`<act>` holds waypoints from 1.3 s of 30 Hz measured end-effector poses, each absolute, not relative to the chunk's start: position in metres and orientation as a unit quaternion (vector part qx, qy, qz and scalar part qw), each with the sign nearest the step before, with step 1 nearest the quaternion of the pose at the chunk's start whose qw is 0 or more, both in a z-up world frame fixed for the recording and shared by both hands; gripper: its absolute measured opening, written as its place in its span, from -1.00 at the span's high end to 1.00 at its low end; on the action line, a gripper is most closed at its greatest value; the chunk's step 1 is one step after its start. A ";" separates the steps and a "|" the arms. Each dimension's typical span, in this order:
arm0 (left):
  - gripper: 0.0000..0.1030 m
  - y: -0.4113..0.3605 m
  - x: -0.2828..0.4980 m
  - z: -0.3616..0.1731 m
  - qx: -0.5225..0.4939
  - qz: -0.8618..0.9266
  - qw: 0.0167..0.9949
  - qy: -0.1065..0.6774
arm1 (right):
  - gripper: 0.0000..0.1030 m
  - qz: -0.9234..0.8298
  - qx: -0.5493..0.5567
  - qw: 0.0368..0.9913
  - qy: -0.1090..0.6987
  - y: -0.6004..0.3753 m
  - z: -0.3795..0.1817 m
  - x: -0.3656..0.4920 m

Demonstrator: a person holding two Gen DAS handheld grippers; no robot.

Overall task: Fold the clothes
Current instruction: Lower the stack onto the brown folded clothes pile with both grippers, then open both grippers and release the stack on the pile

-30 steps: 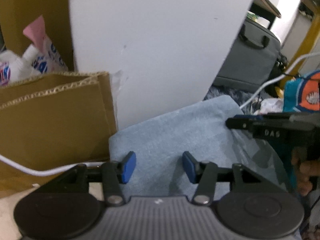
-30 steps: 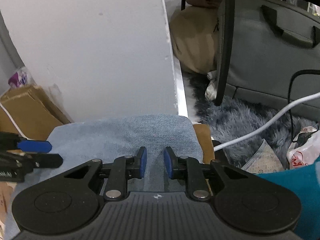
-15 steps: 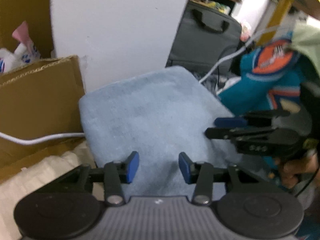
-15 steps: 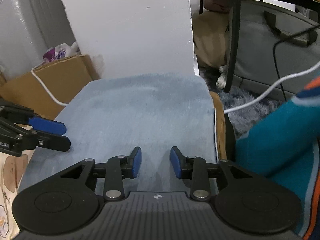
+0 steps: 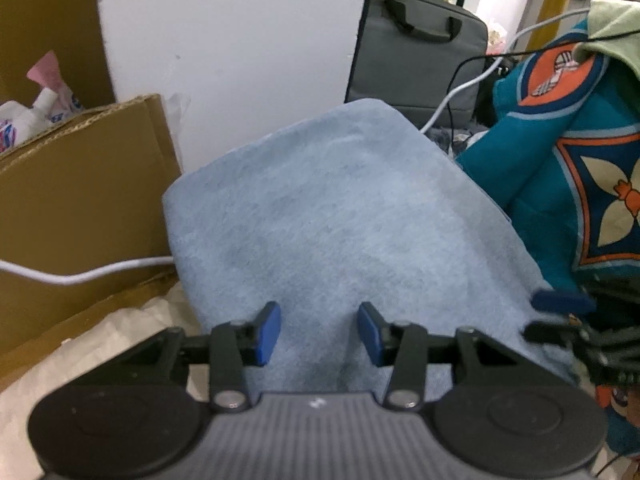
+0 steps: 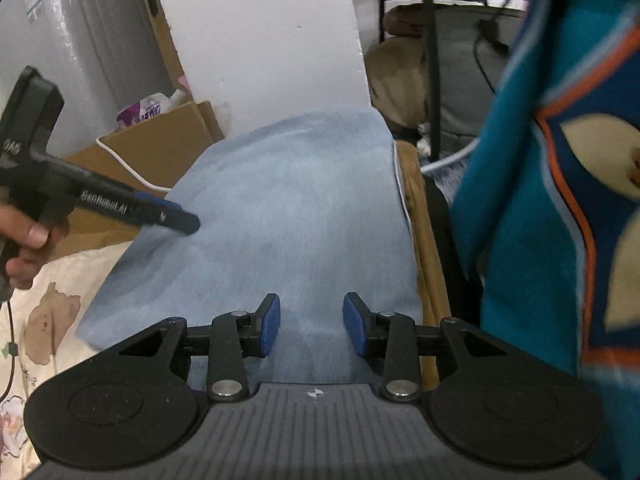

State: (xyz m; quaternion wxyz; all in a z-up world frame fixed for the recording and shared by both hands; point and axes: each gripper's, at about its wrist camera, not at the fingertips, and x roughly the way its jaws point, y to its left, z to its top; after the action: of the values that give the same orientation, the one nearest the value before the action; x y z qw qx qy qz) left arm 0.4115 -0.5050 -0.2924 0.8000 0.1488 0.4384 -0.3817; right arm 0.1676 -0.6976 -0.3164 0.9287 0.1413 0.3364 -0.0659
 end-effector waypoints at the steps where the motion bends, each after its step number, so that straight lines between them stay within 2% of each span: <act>1: 0.10 -0.503 0.407 -0.292 0.153 -0.382 0.800 0.436 | 0.19 -0.070 0.142 0.929 0.335 -0.694 -0.316 0.163; 16: 0.12 -0.448 0.357 -0.300 0.177 -0.402 0.764 0.472 | 0.24 -0.081 0.155 0.931 0.321 -0.647 -0.317 0.144; 19: 0.15 -0.435 0.353 -0.297 0.175 -0.404 0.759 0.479 | 0.42 -0.085 0.156 0.926 0.334 -0.647 -0.318 0.135; 22: 0.15 -0.424 0.347 -0.290 0.175 -0.404 0.759 0.479 | 0.47 -0.090 0.161 0.921 0.343 -0.646 -0.314 0.127; 26: -0.07 -0.413 0.341 -0.281 0.164 -0.398 0.764 0.480 | 0.42 -0.104 0.179 0.918 0.338 -0.647 -0.300 0.123; 28: -0.29 -0.409 0.336 -0.274 0.159 -0.391 0.768 0.482 | 0.36 -0.106 0.192 0.917 0.333 -0.649 -0.292 0.122; 29: -0.37 -0.408 0.335 -0.271 0.154 -0.389 0.768 0.484 | 0.27 -0.106 0.199 0.915 0.334 -0.650 -0.289 0.122; 30: -0.56 -0.407 0.335 -0.269 0.148 -0.386 0.766 0.491 | 0.03 -0.105 0.206 0.914 0.334 -0.651 -0.285 0.123; 31: -0.63 -0.406 0.335 -0.267 0.141 -0.384 0.764 0.499 | -0.09 -0.101 0.211 0.913 0.335 -0.651 -0.282 0.122; 33: -0.66 -0.405 0.332 -0.261 0.140 -0.379 0.763 0.505 | -0.54 -0.098 0.219 0.910 0.338 -0.651 -0.274 0.122; 34: -0.75 -0.405 0.331 -0.258 0.140 -0.377 0.764 0.504 | -0.68 -0.103 0.222 0.908 0.340 -0.651 -0.270 0.123; 35: -0.80 -0.405 0.330 -0.255 0.141 -0.375 0.766 0.503 | -0.97 -0.108 0.225 0.906 0.342 -0.651 -0.266 0.125; 36: -0.88 -0.405 0.329 -0.252 0.141 -0.373 0.768 0.502 | -1.00 -0.113 0.228 0.904 0.344 -0.651 -0.263 0.126; 39: -0.94 -0.404 0.328 -0.239 0.139 -0.357 0.774 0.504 | -1.00 -0.130 0.237 0.894 0.356 -0.654 -0.252 0.134</act>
State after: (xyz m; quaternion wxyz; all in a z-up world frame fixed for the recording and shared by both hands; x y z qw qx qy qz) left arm 0.3279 -0.4042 -0.2391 0.7742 0.1392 0.5040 -0.3567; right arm 0.1337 -0.6538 -0.2524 0.8943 0.2375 0.3563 -0.1300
